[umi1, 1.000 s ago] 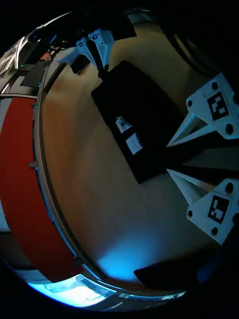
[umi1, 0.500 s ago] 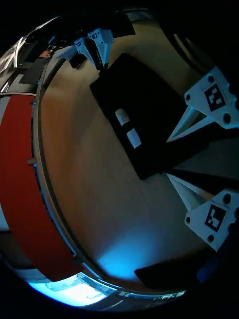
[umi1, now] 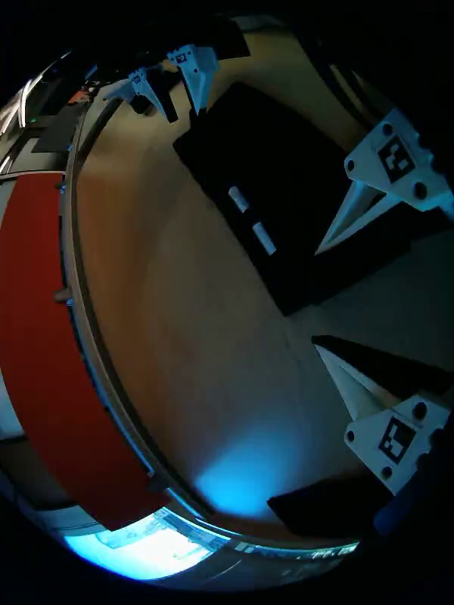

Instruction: Fold towel

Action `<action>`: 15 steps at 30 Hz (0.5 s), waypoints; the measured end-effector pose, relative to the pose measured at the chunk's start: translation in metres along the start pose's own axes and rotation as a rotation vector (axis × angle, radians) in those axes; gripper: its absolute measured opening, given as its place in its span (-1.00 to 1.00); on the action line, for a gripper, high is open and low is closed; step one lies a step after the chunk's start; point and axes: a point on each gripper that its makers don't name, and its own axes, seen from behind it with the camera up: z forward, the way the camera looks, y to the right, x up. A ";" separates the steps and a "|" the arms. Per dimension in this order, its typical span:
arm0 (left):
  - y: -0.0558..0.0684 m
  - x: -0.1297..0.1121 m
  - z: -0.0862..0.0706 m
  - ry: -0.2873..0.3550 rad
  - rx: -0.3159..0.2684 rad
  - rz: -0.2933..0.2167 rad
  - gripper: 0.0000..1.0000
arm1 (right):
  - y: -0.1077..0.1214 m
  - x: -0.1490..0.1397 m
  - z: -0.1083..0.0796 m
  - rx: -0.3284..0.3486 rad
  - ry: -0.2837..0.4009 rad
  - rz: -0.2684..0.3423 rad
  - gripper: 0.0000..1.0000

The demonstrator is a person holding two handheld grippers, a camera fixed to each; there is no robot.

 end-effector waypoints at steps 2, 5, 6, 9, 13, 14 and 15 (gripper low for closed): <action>-0.003 0.003 0.000 0.003 0.005 -0.007 0.44 | 0.004 0.003 0.000 -0.009 0.007 0.006 0.53; -0.009 0.006 0.000 0.007 0.020 -0.019 0.54 | 0.010 0.007 0.001 -0.023 0.014 0.012 0.59; -0.011 0.007 0.000 0.009 0.026 -0.023 0.54 | 0.012 0.009 0.001 -0.027 0.016 0.013 0.59; -0.019 0.011 0.000 0.017 0.048 -0.032 0.54 | 0.016 0.013 0.001 -0.032 0.027 0.015 0.59; -0.028 0.014 -0.003 0.027 0.067 -0.042 0.54 | 0.020 0.019 -0.001 -0.040 0.046 0.012 0.60; -0.030 0.014 -0.004 0.028 0.069 -0.045 0.54 | 0.020 0.020 -0.001 -0.040 0.052 0.010 0.60; -0.031 0.014 -0.005 0.028 0.070 -0.048 0.54 | 0.021 0.021 -0.002 -0.039 0.056 0.009 0.64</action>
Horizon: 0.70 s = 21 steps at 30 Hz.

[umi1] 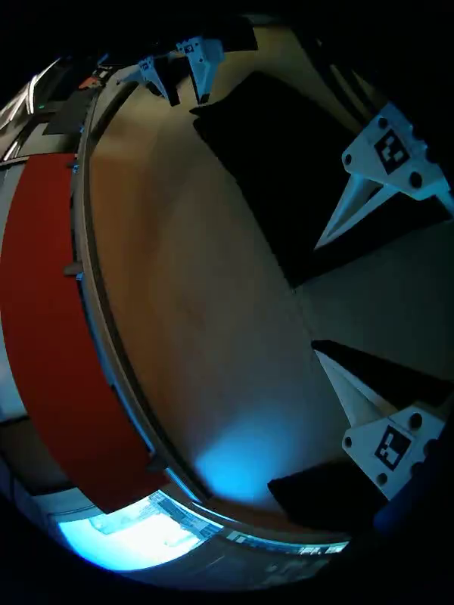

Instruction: Fold towel

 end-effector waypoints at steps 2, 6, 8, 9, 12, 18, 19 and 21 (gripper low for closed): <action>0.001 -0.001 -0.002 -0.001 -0.010 -0.011 0.54 | 0.001 0.000 -0.002 -0.001 0.003 0.000 0.71; 0.005 -0.004 -0.006 -0.001 -0.036 -0.043 0.55 | -0.001 -0.004 -0.007 0.004 0.005 0.004 0.74; 0.007 -0.006 -0.009 0.000 -0.045 -0.056 0.54 | -0.003 -0.007 -0.011 0.008 0.005 0.008 0.74; 0.008 -0.008 -0.010 0.000 -0.049 -0.062 0.54 | -0.004 -0.008 -0.012 0.010 0.005 0.010 0.74; 0.011 -0.012 -0.015 0.001 -0.056 -0.072 0.54 | -0.009 -0.014 -0.019 0.014 0.005 0.016 0.74; 0.020 -0.026 -0.026 -0.009 -0.070 -0.084 0.55 | -0.017 -0.025 -0.034 0.021 0.006 0.033 0.74; 0.022 -0.029 -0.027 -0.011 -0.072 -0.086 0.54 | -0.019 -0.027 -0.036 0.022 0.005 0.035 0.74; 0.025 -0.035 -0.032 -0.015 -0.074 -0.090 0.54 | -0.022 -0.031 -0.041 0.023 0.003 0.038 0.74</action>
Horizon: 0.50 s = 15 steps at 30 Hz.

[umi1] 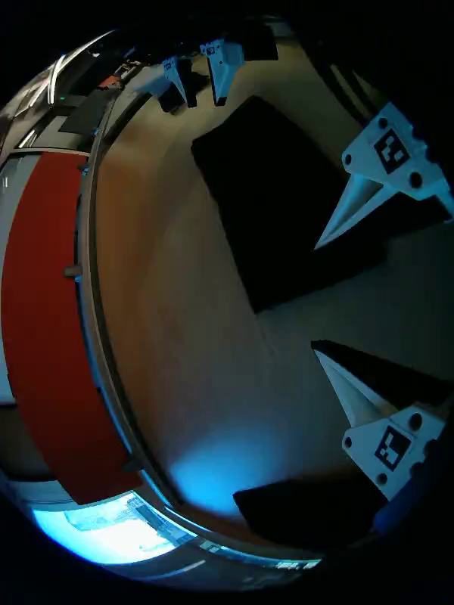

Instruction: Fold towel

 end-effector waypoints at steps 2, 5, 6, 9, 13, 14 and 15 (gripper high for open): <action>0.002 -0.006 -0.004 -0.005 0.002 -0.005 0.54 | -0.003 -0.004 -0.005 0.002 -0.002 0.004 0.74; 0.007 -0.015 -0.010 -0.011 -0.001 -0.017 0.55 | -0.008 -0.009 -0.011 0.006 -0.004 0.011 0.74; 0.008 -0.018 -0.012 -0.012 -0.002 -0.021 0.55 | -0.010 -0.011 -0.013 0.008 -0.005 0.013 0.74; 0.012 -0.027 -0.017 -0.017 -0.005 -0.032 0.54 | -0.014 -0.018 -0.018 0.014 -0.012 0.020 0.74; 0.013 -0.035 -0.021 -0.024 0.000 -0.040 0.54 | -0.016 -0.025 -0.022 0.016 -0.019 0.017 0.74; 0.014 -0.037 -0.021 -0.025 0.000 -0.042 0.54 | -0.016 -0.026 -0.023 0.016 -0.021 0.016 0.74; 0.014 -0.038 -0.022 -0.026 0.000 -0.044 0.55 | -0.016 -0.028 -0.023 0.017 -0.023 0.015 0.74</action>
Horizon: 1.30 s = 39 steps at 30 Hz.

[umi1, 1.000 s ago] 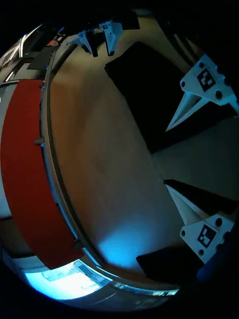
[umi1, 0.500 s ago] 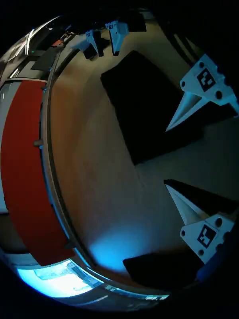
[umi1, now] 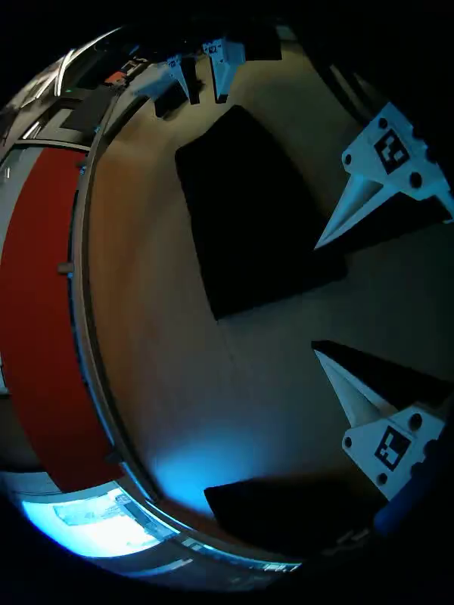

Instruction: Fold towel

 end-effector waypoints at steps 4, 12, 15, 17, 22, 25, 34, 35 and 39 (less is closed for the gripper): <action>0.001 -0.003 -0.002 0.001 0.002 -0.008 0.55 | -0.001 -0.002 0.001 0.004 -0.005 -0.001 0.74; -0.003 -0.012 -0.009 -0.001 0.014 -0.036 0.55 | -0.006 -0.005 0.002 0.031 -0.012 -0.015 0.74; -0.004 -0.017 -0.014 -0.002 0.020 -0.051 0.55 | -0.009 -0.007 0.002 0.044 -0.018 -0.024 0.74; -0.006 -0.020 -0.018 -0.002 0.027 -0.064 0.55 | -0.011 -0.009 0.003 0.056 -0.022 -0.032 0.74; -0.010 -0.031 -0.028 -0.004 0.042 -0.093 0.55 | -0.017 -0.012 0.004 0.088 -0.032 -0.061 0.74; -0.011 -0.038 -0.033 -0.010 0.048 -0.103 0.55 | -0.020 -0.014 0.005 0.105 -0.039 -0.080 0.74; -0.013 -0.050 -0.044 -0.016 0.063 -0.121 0.55 | -0.022 -0.019 0.009 0.125 -0.059 -0.123 0.74; -0.012 -0.051 -0.044 -0.017 0.064 -0.124 0.55 | -0.022 -0.020 0.009 0.128 -0.062 -0.128 0.73; -0.013 -0.055 -0.047 -0.020 0.068 -0.133 0.55 | -0.024 -0.024 0.010 0.140 -0.071 -0.144 0.63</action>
